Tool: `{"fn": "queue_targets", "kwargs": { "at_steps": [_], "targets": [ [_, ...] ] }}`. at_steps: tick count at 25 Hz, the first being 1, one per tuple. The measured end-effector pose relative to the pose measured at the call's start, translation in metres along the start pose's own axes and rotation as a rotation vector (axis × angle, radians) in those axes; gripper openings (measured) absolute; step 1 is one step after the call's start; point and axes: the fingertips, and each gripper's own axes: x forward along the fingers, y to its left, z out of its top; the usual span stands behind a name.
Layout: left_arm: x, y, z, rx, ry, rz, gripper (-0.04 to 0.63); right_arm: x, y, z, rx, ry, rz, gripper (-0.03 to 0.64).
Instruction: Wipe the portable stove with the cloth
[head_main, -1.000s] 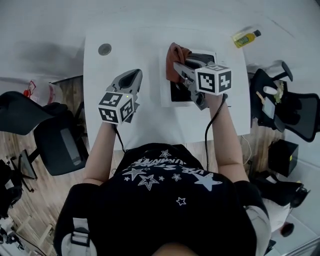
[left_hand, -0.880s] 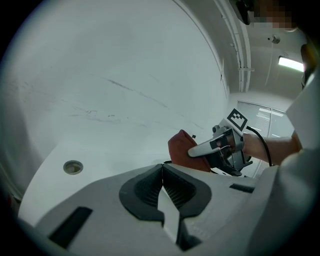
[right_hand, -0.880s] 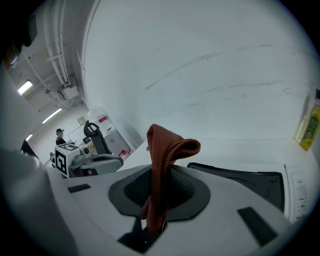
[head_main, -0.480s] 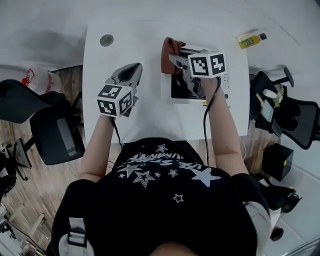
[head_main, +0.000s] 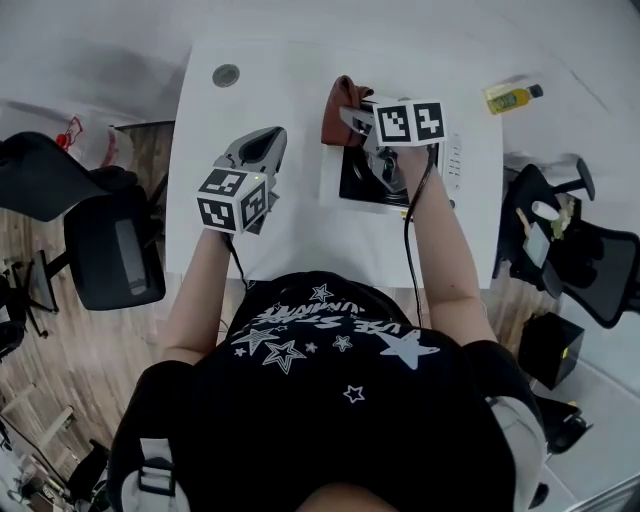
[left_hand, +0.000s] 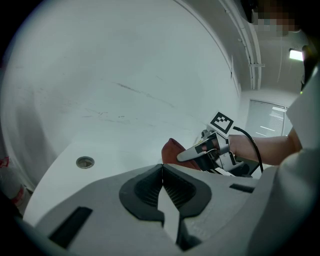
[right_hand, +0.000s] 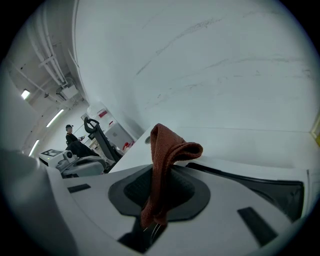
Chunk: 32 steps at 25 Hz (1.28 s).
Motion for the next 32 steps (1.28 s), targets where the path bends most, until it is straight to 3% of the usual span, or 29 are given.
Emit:
{"fn": "queue_targets", "kwargs": {
  "at_steps": [17, 32],
  "targets": [
    [0.007, -0.023, -0.005, -0.001, 0.013, 0.054, 0.009, -0.020, -0.028, -0.009, 0.024, 0.013, 0.020, 0.066],
    [0.024, -0.058, -0.011, 0.030, 0.046, 0.045, 0.009, -0.059, -0.069, -0.021, 0.086, -0.015, 0.006, 0.066]
  ]
}}
